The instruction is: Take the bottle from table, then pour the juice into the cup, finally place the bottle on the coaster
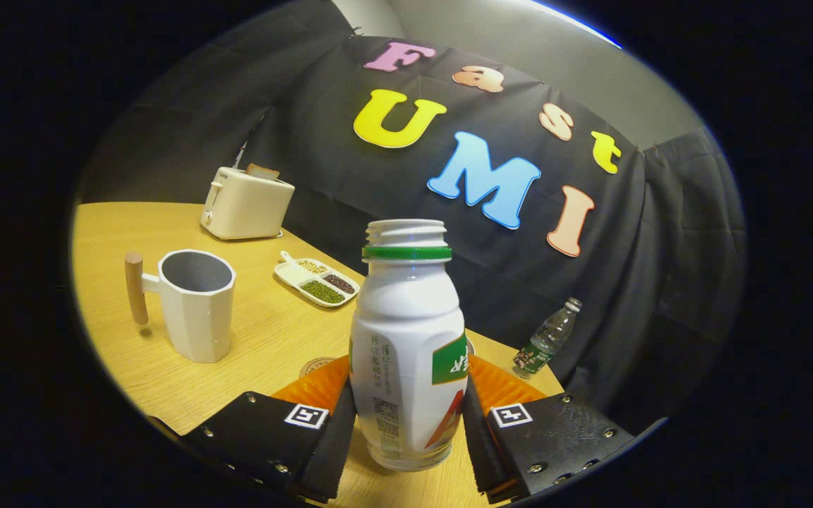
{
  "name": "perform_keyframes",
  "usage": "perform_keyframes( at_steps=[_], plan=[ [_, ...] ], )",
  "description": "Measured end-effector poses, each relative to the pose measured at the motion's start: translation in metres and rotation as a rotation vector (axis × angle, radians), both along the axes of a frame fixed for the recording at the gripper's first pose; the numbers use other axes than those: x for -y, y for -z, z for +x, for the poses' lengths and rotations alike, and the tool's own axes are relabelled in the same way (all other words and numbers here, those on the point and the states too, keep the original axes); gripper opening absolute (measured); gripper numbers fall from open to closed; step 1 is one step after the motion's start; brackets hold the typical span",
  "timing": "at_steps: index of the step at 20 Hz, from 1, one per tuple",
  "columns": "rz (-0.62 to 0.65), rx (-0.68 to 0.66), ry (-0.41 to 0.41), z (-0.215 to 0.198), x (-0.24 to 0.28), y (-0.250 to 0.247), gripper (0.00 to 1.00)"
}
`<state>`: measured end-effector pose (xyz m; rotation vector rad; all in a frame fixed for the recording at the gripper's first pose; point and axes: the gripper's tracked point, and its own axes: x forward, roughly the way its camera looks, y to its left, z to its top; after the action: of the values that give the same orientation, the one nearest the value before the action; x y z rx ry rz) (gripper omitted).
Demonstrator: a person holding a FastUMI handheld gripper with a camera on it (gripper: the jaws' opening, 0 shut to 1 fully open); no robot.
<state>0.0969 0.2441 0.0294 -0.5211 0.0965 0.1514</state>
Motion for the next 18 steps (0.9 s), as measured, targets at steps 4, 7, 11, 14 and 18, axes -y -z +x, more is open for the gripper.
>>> perform_keyframes(
  at_steps=[4,7,11,14,18],
  plan=[
    [-0.074,-0.005,-0.018,0.003,-0.012,-0.001,0.69],
    [-0.122,-0.004,-0.025,0.005,-0.018,-0.006,0.69],
    [-0.232,0.026,-0.032,0.009,-0.027,-0.014,0.69],
    [-0.330,0.063,-0.034,0.009,-0.034,-0.018,0.69],
    [-0.414,0.076,-0.051,0.008,-0.046,-0.013,0.69]
  ],
)
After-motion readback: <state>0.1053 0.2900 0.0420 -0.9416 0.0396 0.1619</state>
